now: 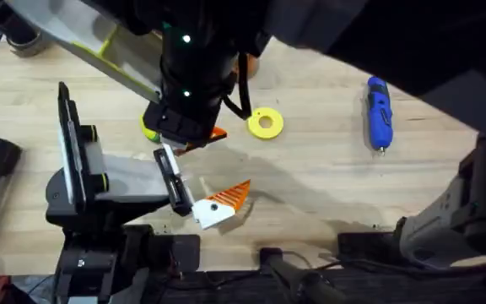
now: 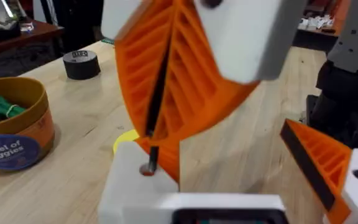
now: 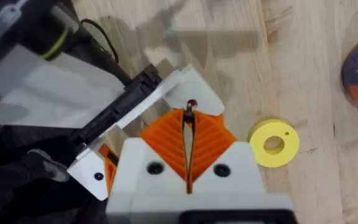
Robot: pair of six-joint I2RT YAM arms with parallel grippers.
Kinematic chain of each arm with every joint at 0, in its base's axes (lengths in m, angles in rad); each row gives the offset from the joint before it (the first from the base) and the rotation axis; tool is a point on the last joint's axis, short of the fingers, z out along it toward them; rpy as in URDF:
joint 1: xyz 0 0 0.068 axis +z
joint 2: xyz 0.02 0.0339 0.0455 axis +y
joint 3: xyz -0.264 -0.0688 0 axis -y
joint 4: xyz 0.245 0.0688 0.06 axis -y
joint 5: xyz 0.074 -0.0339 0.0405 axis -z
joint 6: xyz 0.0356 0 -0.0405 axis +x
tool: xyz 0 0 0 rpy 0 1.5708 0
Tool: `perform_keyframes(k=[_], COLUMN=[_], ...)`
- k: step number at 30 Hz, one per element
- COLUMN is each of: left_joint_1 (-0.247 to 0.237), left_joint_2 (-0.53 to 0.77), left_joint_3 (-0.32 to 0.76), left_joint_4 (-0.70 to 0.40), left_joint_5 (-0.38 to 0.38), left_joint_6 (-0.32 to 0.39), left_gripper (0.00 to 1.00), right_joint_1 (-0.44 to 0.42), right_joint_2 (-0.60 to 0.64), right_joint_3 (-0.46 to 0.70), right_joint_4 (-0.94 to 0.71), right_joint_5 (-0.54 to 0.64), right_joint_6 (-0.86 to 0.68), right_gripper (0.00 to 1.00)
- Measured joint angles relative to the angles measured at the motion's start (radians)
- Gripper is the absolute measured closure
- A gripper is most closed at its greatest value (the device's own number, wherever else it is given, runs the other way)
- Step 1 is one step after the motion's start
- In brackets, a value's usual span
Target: Pick up the gripper from the table and insert it into the empty holder that is missing its gripper. Then pick up a screw, insert it into the mounting hole, and use the screwdriver to tighten it. Finally, clean up the table by picking up the vegetable and placing it into the bucket.
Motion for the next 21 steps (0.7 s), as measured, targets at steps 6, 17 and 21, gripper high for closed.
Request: perform_keyframes(k=[6,17,21], left_joint_1=[0.0,0.0,0.0], left_joint_2=[0.0,0.0,0.0], left_joint_3=[0.0,0.0,0.0], left_joint_4=[0.0,0.0,0.0], left_joint_5=[0.0,0.0,0.0], left_joint_6=[0.0,0.0,0.0], left_gripper=[0.015,0.015,0.015], right_joint_1=[0.0,0.0,0.0], right_joint_2=[0.0,0.011,0.022], right_joint_3=[0.0,0.0,0.0], right_joint_4=[0.0,0.002,0.002], right_joint_5=[0.0,0.0,0.0], right_joint_6=[0.0,0.0,0.0], right_gripper=[0.996,0.996,0.996])
